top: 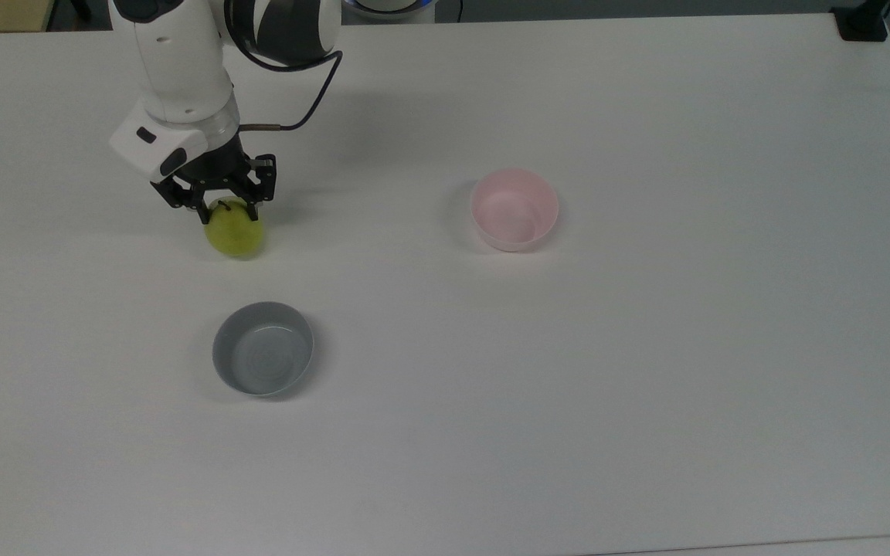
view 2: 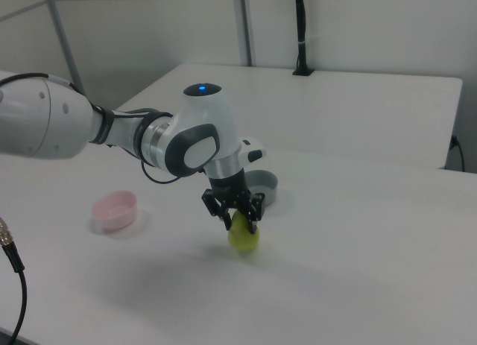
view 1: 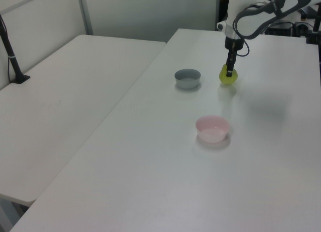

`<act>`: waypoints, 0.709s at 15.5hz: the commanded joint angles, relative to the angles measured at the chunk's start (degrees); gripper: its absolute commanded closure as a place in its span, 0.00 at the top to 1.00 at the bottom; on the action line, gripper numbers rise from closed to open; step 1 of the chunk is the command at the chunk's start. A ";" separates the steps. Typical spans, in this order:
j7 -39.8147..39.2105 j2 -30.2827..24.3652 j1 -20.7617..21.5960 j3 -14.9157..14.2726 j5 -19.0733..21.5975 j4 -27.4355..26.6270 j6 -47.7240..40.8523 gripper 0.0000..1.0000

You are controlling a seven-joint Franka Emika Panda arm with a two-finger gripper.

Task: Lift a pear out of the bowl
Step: 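Lower the pear onto the table beside the grey bowl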

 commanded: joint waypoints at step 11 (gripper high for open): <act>4.89 -2.61 0.54 -0.57 1.54 1.02 -3.81 1.00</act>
